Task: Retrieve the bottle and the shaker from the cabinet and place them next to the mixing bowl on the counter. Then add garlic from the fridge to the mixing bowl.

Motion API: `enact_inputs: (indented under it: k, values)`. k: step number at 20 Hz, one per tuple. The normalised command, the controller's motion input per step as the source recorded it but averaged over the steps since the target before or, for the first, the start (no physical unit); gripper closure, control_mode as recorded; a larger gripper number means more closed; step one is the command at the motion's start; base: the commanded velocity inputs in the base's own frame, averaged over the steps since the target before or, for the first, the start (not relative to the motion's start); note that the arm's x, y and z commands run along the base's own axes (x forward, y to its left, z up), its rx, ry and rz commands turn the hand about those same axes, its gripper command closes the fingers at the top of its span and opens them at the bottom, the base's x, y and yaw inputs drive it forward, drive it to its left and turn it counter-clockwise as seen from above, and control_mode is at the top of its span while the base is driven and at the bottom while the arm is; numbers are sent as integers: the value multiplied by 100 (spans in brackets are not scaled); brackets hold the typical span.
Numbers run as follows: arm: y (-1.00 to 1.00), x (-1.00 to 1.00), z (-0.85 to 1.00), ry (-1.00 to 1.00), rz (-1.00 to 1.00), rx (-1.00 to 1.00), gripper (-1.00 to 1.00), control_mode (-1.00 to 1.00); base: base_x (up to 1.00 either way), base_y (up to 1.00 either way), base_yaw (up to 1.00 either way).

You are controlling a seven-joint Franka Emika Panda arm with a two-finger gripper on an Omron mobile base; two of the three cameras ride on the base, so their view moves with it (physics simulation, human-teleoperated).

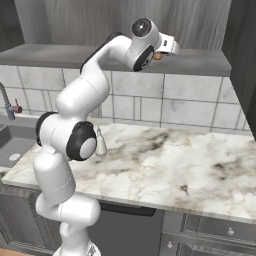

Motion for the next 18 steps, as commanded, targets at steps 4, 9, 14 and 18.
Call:
enact_inputs:
  k: [4,9,14,18]
  values:
    - [0,13,-2,0,0,0,-100,-100,0,0,0]
    - [0,0,0,0,0,0,-100,-100,0,0,0]
    - [0,10,-5,0,0,0,-100,-100,0,0,0]
    - [0,1,0,0,0,0,-100,-100,0,0,0]
